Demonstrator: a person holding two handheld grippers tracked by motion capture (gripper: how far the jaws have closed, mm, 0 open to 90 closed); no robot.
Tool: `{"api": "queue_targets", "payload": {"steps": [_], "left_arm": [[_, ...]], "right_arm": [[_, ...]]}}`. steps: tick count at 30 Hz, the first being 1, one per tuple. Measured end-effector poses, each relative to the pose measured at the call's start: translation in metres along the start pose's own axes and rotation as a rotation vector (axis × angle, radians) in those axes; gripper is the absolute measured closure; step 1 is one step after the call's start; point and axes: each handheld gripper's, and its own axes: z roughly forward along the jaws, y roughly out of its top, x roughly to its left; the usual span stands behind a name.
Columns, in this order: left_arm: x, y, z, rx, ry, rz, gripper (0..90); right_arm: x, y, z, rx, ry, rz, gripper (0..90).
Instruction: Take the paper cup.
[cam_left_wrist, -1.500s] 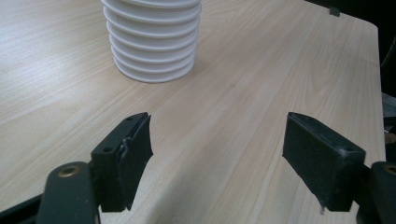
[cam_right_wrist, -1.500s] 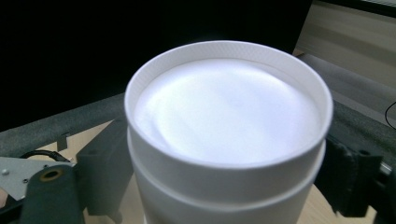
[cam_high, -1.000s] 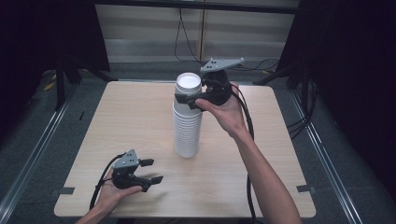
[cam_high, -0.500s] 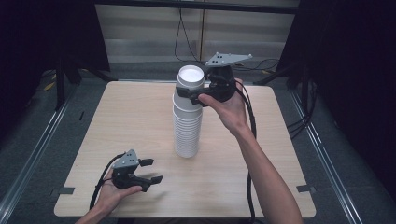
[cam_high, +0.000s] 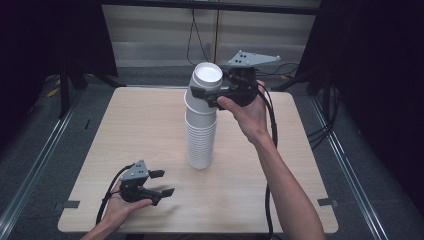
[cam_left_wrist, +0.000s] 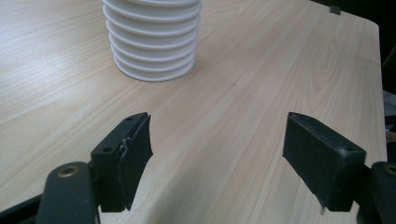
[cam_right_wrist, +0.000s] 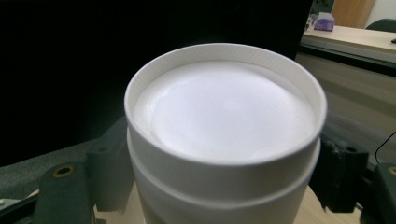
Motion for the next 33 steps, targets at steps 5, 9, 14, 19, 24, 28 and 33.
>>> {"api": "queue_targets", "payload": {"steps": [5,9,14,19,24,28,33], "left_arm": [[-0.001,0.0,0.0,-0.005,0.0,-0.002,23.3],[-0.001,0.0,0.0,-0.002,0.001,0.001,23.3],[0.0,0.0,0.0,0.0,0.001,0.0,23.3],[0.0,0.0,0.0,0.0,0.002,0.001,23.2],[-0.001,0.0,0.0,-0.001,0.0,0.0,23.1],[-0.001,0.0,0.0,-0.002,0.0,-0.001,23.2],[-0.001,0.0,0.0,0.0,0.003,0.002,23.1]], "right_arm": [[-0.002,0.001,-0.004,-0.064,0.018,0.043,21.9],[-0.003,0.003,-0.008,-0.083,0.009,0.047,22.0],[-0.004,0.004,-0.013,-0.117,0.013,0.062,22.1],[-0.006,0.005,-0.019,-0.153,0.026,0.088,22.1],[-0.006,0.008,-0.025,-0.185,0.028,0.098,22.1],[-0.007,0.008,-0.028,-0.184,0.02,0.095,22.1],[-0.01,0.005,-0.037,-0.191,0.007,0.098,22.1]]}}
